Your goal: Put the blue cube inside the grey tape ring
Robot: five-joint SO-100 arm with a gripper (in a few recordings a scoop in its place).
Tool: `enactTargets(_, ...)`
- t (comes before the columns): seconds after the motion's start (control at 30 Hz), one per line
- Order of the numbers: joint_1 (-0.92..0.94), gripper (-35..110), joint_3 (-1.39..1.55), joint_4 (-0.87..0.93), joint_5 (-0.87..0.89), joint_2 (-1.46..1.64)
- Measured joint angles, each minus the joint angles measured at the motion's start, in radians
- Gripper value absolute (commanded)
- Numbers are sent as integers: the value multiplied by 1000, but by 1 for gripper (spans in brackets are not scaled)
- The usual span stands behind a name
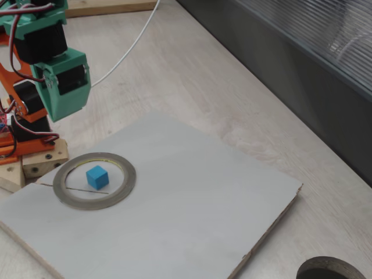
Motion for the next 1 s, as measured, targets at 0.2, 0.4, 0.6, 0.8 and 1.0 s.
enactTargets(0.2, 0, 0, 0, -26, 0, 0)
enactTargets(0.4, 9, 1, 3, -26, 0, 0)
enactTargets(0.6, 9, 1, 3, -26, 0, 0)
enactTargets(0.8, 9, 1, 3, -26, 0, 0)
enactTargets(1.0, 9, 1, 3, -26, 0, 0)
